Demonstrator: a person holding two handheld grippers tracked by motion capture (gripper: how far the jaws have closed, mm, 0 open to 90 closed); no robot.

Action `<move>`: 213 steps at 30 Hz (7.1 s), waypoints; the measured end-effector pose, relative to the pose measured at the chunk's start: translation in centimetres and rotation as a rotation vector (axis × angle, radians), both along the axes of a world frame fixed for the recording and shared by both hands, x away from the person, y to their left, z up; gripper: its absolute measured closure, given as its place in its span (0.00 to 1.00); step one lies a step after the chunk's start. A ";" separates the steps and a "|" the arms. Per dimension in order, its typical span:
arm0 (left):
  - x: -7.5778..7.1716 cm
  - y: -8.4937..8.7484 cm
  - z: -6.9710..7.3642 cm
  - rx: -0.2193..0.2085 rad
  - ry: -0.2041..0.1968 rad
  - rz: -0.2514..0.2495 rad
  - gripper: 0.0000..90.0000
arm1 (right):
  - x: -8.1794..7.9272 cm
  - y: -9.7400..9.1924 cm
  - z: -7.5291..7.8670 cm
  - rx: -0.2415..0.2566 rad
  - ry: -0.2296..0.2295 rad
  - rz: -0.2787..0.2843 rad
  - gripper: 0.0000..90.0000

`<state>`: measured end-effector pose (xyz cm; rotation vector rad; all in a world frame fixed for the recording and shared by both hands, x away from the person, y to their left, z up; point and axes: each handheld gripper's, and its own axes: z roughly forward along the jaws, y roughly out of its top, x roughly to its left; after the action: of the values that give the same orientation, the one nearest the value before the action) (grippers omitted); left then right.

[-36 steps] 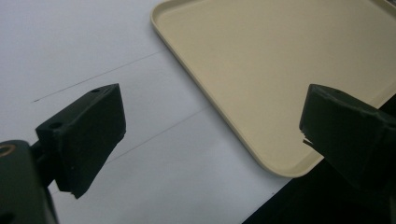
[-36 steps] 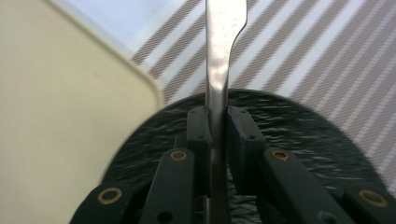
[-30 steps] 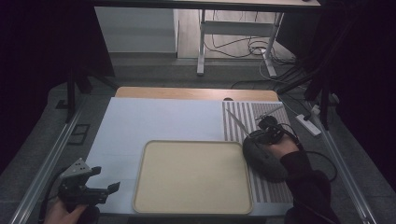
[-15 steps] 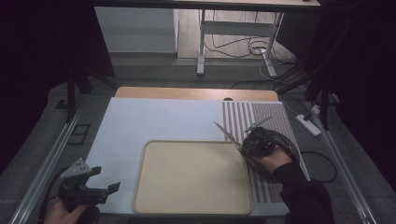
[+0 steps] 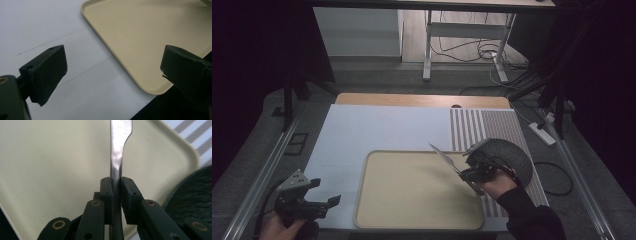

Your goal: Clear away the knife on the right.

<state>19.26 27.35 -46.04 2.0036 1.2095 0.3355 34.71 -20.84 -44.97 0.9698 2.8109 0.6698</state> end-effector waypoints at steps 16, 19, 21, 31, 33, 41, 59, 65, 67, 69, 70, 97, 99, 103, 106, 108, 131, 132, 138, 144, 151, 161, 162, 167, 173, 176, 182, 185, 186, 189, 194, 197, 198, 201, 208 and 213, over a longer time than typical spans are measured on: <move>0.0 0.0 0.0 0.005 0.000 -0.003 0.07 | -1.1 2.5 -3.5 -0.146 0.070 0.036 0.89; 0.0 0.0 0.0 0.005 0.001 -0.002 0.08 | -1.1 2.4 -3.6 -0.130 0.087 0.024 0.89; 0.0 -0.1 0.0 0.005 0.001 -0.003 0.08 | -1.0 2.4 -3.9 -0.112 0.122 0.019 0.88; 0.0 -0.1 0.0 0.006 0.002 -0.001 0.08 | -0.7 3.2 -2.5 -0.047 0.059 0.083 1.00; 0.1 -0.1 0.0 0.007 0.003 0.000 0.08 | -0.7 4.1 -2.5 -0.051 0.059 0.128 1.00; 0.1 -0.1 0.0 0.009 0.005 -0.003 0.08 | 0.1 7.7 -4.3 -0.112 0.038 0.242 1.00; 0.0 -0.1 0.0 0.010 0.001 -0.006 0.08 | 3.4 3.7 -4.5 -0.075 0.077 0.074 1.00; 0.0 -0.1 0.0 0.012 0.002 -0.004 0.08 | 3.4 4.0 -4.5 -0.087 0.041 0.081 1.00; 0.0 -0.2 0.0 0.014 0.003 -0.003 0.08 | 3.6 4.2 -4.6 -0.090 0.014 0.084 1.00; 0.0 -0.2 0.0 0.015 0.003 -0.004 0.08 | 3.8 4.4 -4.7 -0.083 0.003 0.082 1.00; 0.0 -0.2 0.0 0.014 0.003 -0.003 0.08 | 3.9 4.3 -4.7 -0.080 0.006 0.076 1.00; 0.0 -0.2 0.0 0.013 0.000 -0.005 0.08 | 4.4 -0.4 -4.2 -0.088 0.076 -0.064 1.00; 0.0 -0.1 0.0 0.015 0.000 -0.007 0.08 | 4.4 -0.4 -4.2 -0.089 0.075 -0.064 1.00; 0.0 -0.2 0.0 0.014 -0.001 -0.006 0.08 | 4.4 -0.3 -4.1 -0.084 0.070 -0.062 0.96; 0.0 -0.2 0.0 0.013 0.000 -0.006 0.08 | 4.3 -0.2 -3.8 -0.066 0.058 -0.061 0.93; 0.0 -0.1 0.0 0.015 0.001 -0.007 0.08 | 4.2 -0.2 -3.7 -0.061 0.048 -0.058 0.90; 0.0 -0.2 0.0 0.013 0.000 -0.005 0.08 | 3.3 0.9 -2.3 -0.015 -0.061 -0.076 0.35; 0.0 -0.2 0.0 0.013 0.000 -0.005 0.08 | 3.3 1.0 -2.3 -0.018 -0.068 -0.076 0.34; 0.0 -0.1 0.0 0.015 0.001 -0.007 0.08 | 3.1 1.0 -2.0 -0.024 -0.086 -0.080 0.27; 0.0 -0.2 0.0 0.014 0.000 -0.005 0.08 | 2.8 0.9 -1.7 0.004 -0.092 -0.085 0.23; 0.0 -0.2 0.0 0.013 0.000 -0.005 0.08 | 2.6 0.6 -1.6 0.021 -0.081 -0.083 0.19; 0.0 -0.1 0.0 0.012 0.000 -0.005 0.08 | 2.1 -0.2 -1.6 0.046 -0.065 -0.078 0.11; 0.0 -0.1 0.0 0.012 0.000 -0.005 0.08 | 2.1 -0.3 -1.6 0.051 -0.067 -0.076 0.09; 0.0 -0.1 0.0 0.012 0.001 -0.005 0.08 | 1.6 -0.8 -1.6 0.070 -0.065 -0.089 0.03; 0.0 -0.1 0.0 0.014 0.002 -0.007 0.08 | 0.8 -1.8 -1.3 0.097 -0.071 -0.102 0.01; 0.0 -0.1 0.0 0.015 0.001 -0.007 0.08 | 0.3 -2.5 -1.1 0.111 -0.075 -0.117 0.00; 0.0 -0.1 0.0 0.013 0.000 -0.005 0.08 | -1.2 -4.0 -0.6 0.123 -0.116 -0.157 0.00; 0.0 -0.2 0.0 0.013 0.001 -0.005 0.08 | -1.8 -4.6 -0.5 0.136 -0.125 -0.167 0.00; 0.0 -0.1 0.0 0.013 0.001 -0.005 0.08 | -2.1 -4.8 -0.4 0.141 -0.125 -0.168 0.00; 0.0 -0.1 0.0 0.013 0.001 -0.006 0.08 | -2.7 -5.5 -0.3 0.144 -0.131 -0.180 0.00; 0.0 -0.1 0.0 0.012 0.001 -0.006 0.08 | -3.8 -6.6 -0.1 0.159 -0.135 -0.211 0.00; 0.0 -0.1 0.0 0.010 0.000 -0.004 0.08 | -4.5 -7.4 0.1 0.167 -0.142 -0.230 0.00; 0.0 -0.1 0.0 0.009 0.000 -0.003 0.08 | -4.8 -7.7 0.1 0.170 -0.143 -0.237 0.00; 0.0 -0.1 0.0 0.008 0.000 -0.003 0.08 | -5.5 -8.4 0.1 0.167 -0.151 -0.256 0.00; 0.0 -0.1 0.0 0.008 0.000 -0.002 0.08 | -6.9 -10.0 0.2 0.196 -0.175 -0.305 0.00; -0.1 0.0 0.0 0.002 -0.001 0.002 0.08 | -7.8 -10.8 0.8 0.202 -0.197 -0.327 0.00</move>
<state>19.18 27.36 -46.06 2.0044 1.2109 0.3385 26.88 -31.65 -44.22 1.2802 2.3743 0.9547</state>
